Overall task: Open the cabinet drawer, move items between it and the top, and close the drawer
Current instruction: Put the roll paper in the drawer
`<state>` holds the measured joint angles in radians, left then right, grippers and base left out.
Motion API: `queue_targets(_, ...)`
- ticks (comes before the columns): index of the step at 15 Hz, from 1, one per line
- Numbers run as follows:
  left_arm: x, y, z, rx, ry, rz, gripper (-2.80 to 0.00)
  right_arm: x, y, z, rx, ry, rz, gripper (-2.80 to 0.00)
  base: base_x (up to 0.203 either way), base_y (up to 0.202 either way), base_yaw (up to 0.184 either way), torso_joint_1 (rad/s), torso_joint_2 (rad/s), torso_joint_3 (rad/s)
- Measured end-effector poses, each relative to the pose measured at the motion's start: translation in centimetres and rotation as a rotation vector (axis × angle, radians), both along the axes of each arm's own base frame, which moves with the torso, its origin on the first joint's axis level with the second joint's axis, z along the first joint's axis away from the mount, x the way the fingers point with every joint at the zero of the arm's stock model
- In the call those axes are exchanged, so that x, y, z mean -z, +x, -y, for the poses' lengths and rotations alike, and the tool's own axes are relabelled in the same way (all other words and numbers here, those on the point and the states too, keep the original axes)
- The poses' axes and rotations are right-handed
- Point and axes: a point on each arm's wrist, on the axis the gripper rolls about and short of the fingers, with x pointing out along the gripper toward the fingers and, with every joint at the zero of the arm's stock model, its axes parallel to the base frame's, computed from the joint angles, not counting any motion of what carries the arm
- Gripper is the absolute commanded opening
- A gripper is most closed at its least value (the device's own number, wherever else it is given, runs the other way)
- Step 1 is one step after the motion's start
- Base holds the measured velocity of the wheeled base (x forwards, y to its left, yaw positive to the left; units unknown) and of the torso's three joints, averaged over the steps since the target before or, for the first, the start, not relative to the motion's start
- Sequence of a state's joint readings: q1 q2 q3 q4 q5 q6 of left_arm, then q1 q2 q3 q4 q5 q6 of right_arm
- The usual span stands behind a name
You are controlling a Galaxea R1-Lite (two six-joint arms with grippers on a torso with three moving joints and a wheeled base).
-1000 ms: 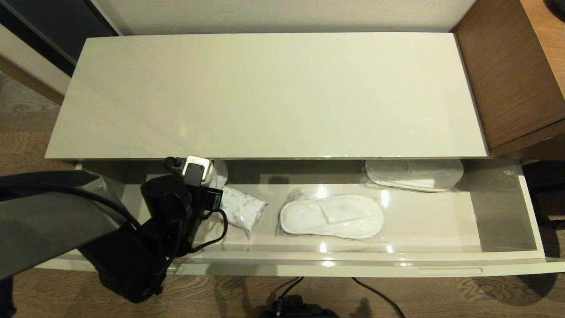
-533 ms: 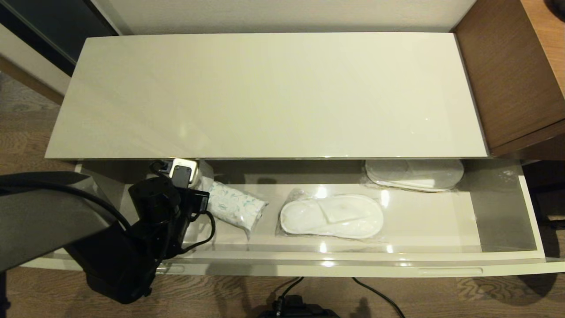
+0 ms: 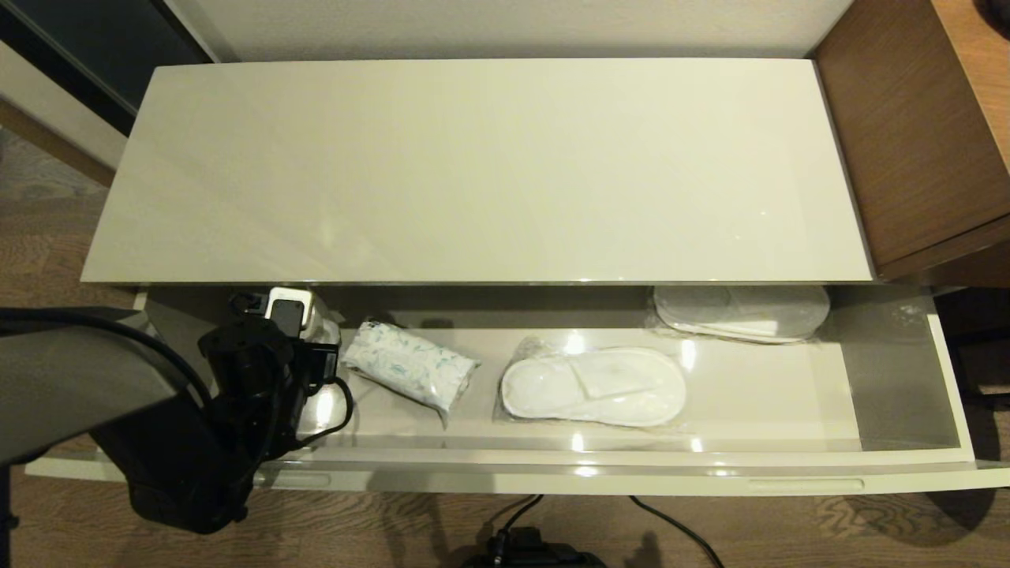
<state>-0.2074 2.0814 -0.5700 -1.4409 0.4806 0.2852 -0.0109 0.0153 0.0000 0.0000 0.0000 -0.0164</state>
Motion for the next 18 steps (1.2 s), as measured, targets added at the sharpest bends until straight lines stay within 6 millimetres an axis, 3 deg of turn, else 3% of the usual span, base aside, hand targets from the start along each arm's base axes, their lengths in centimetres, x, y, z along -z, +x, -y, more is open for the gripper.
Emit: queue_targets(18, 2.0, -1.1, -3.0, -0.096, -0.057, -0.091, -2.80, 0.0, 0.0, 0.0, 0.000, 0.000, 0.000, -2.80, 0.000, 0.000, 0.000, 0.000, 0.00, 0.000)
